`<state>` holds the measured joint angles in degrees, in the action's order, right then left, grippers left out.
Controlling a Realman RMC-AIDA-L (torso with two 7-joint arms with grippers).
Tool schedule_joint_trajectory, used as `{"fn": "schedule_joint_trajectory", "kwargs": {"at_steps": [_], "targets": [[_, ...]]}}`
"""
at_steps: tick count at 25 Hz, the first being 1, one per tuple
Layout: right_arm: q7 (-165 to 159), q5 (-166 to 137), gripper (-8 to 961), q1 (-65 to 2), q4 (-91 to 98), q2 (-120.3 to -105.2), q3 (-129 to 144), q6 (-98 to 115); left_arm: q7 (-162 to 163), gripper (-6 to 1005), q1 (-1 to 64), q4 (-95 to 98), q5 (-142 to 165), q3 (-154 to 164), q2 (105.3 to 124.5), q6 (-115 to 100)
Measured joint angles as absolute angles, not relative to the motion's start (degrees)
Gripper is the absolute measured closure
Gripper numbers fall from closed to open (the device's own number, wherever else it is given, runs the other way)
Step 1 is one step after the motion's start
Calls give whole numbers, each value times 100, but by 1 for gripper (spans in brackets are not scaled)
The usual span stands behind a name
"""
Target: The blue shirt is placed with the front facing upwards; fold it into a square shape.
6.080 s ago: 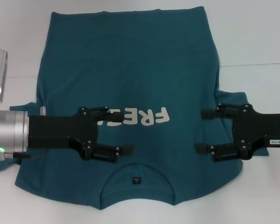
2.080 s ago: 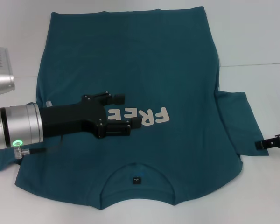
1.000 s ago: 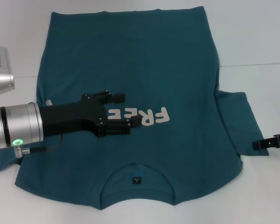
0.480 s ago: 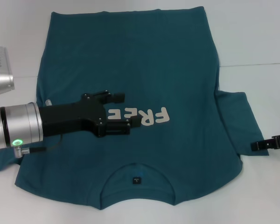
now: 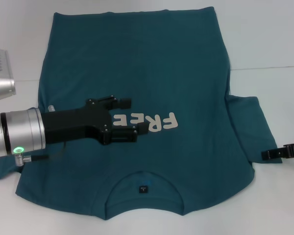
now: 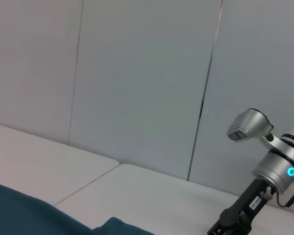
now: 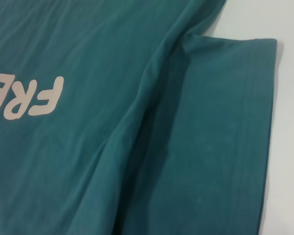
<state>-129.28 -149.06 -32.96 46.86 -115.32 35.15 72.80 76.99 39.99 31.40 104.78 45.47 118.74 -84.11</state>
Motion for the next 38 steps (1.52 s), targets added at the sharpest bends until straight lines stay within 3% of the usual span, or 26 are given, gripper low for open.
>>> {"fn": "schedule_joint_trajectory", "kwargs": {"at_steps": [30,36,38], "targets": [[-12812,-14444,186,-3314,4277,-11550,3535,7012,7655,80,3990,3155,10503,4537,11891,-8411],[-12844,-14453,277,-3356,4095,-11495,3519,6955,7638,79,3990,3155,10503,4522,11891,-8411],[-12848,-14475,510,-3365,4089,-11497,3532,6973,7630,79,3990,3155,10503,4520,11891,-8411]]}}
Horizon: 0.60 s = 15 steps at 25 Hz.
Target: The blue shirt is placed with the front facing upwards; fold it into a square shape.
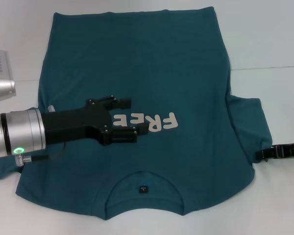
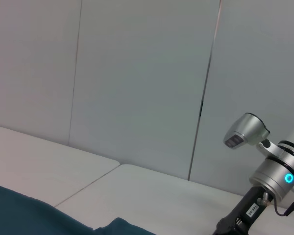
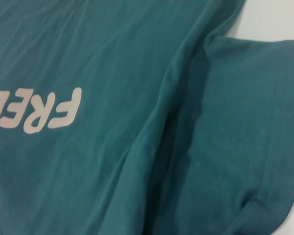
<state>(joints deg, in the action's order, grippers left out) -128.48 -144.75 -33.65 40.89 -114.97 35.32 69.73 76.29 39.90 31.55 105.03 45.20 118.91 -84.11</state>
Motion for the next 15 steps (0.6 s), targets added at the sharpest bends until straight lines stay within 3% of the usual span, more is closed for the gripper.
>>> {"fn": "schedule_joint_trajectory", "kwargs": {"at_steps": [6,15], "targets": [[-12925,-14488,752,-3386,4142,-11462,3564,7045,7571,80,3987,3131,10478,4510,11891,-8382],[-12990,-14471,887,-3393,4162,-11401,3563,7082,7496,79,3965,3113,10461,4508,11909,-8358]]}}
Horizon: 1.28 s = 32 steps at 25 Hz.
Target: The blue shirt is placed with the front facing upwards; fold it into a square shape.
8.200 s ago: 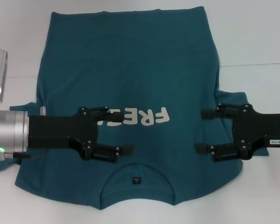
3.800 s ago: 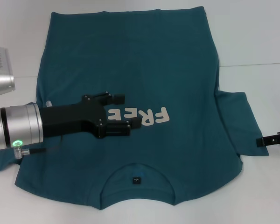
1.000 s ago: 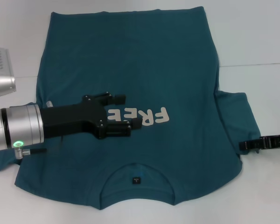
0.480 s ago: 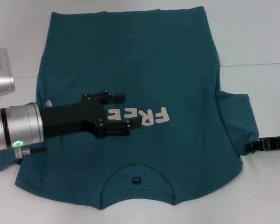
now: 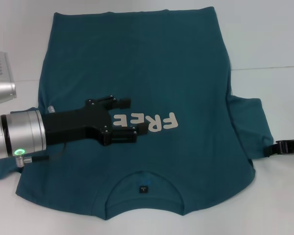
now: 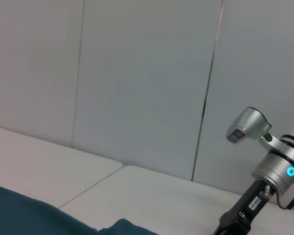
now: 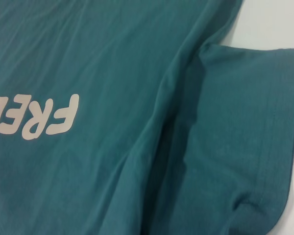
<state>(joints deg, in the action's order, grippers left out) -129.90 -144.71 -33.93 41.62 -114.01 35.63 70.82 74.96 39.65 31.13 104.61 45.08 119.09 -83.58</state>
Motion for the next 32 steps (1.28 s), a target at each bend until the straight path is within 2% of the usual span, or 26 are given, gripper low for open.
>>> {"fn": "schedule_joint_trajectory", "kwargs": {"at_steps": [4,11,13,32], "targets": [[-12969,-14457,917,-3393,4326,-11395,3553,7135,7491,80,3964,3111,10458,4508,11919,-8358],[-12979,-14483,917,-3391,5152,-11624,3565,7425,7508,79,3963,3122,10458,4509,11937,-8351],[-13020,-14550,917,-3373,5331,-11650,3566,7456,7516,79,3963,3124,10458,4509,11942,-8350],[-13064,-15068,917,-3134,5350,-11488,3524,6786,7541,80,3967,3147,10459,4509,11991,-8350]]}}
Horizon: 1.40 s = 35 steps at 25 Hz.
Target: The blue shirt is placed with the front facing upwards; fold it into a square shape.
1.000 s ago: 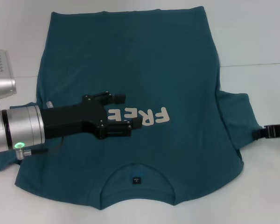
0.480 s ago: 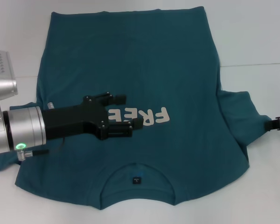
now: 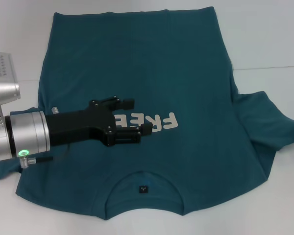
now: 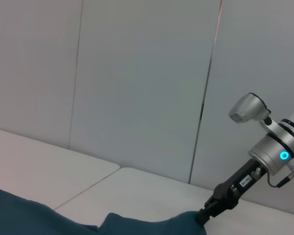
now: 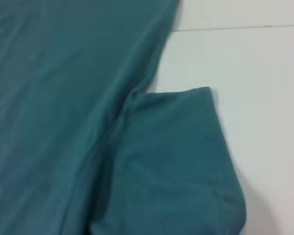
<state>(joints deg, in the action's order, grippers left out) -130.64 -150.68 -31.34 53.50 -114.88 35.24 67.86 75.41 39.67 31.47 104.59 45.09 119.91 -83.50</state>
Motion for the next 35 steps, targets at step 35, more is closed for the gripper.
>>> {"fn": "schedule_joint_trajectory", "kwargs": {"at_steps": [35], "targets": [[-12534,-15113,917,-3403,4549,-11334,3858,5202,7611,79,3949,3146,10459,4509,12024,-8274]]}}
